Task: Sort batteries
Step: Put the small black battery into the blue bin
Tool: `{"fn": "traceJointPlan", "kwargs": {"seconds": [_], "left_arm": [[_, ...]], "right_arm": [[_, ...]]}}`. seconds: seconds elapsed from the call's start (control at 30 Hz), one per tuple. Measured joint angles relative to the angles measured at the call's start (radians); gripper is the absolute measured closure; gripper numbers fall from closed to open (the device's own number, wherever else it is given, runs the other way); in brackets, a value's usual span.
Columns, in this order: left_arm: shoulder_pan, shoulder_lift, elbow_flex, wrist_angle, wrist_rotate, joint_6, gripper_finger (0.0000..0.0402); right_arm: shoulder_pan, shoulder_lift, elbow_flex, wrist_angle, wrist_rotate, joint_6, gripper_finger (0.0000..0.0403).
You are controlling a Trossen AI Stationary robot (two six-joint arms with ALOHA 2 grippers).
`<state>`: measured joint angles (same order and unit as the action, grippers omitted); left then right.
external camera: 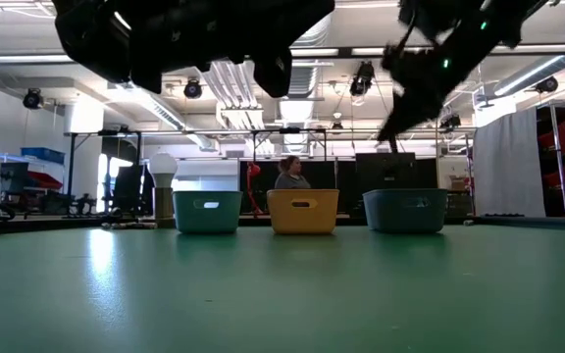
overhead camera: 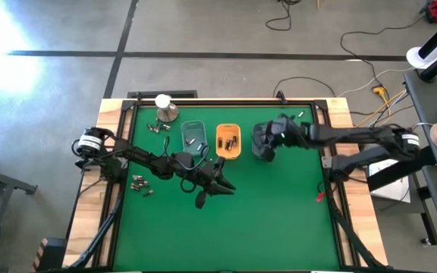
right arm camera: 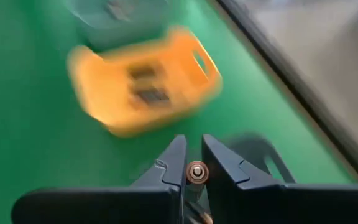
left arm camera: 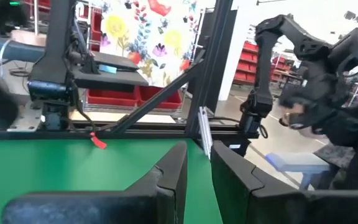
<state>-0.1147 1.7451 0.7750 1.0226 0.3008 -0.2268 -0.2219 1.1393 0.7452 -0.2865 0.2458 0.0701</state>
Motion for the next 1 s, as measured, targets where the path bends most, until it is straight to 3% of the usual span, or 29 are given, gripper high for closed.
{"fn": "traceJointPlan", "kwargs": {"seconds": [0.13,0.27,0.53,0.77,1.0], "left_arm": [[0.000,0.000,-0.001,-0.010,-0.003,0.000,0.0349],[0.000,0.001,-0.001,-0.020,-0.003,0.000,0.0349],[0.000,0.001,-0.002,-0.054,-0.004,0.000,0.0349],[0.000,0.001,-0.002,-0.054,-0.005,0.000,0.0349],[0.000,0.001,-0.002,-0.052,-0.005,0.000,0.0349]], "right_arm": [[-0.128,0.083,-0.002,-0.032,-0.099,0.008,0.0374],[-0.174,0.162,-0.003,-0.032,-0.145,-0.020,0.0374],[-0.223,0.294,-0.003,-0.023,-0.147,-0.085,0.0374],[-0.239,0.332,-0.003,0.007,-0.140,-0.107,0.0372],[-0.243,0.353,-0.003,0.007,-0.141,-0.106,0.0336]]}}
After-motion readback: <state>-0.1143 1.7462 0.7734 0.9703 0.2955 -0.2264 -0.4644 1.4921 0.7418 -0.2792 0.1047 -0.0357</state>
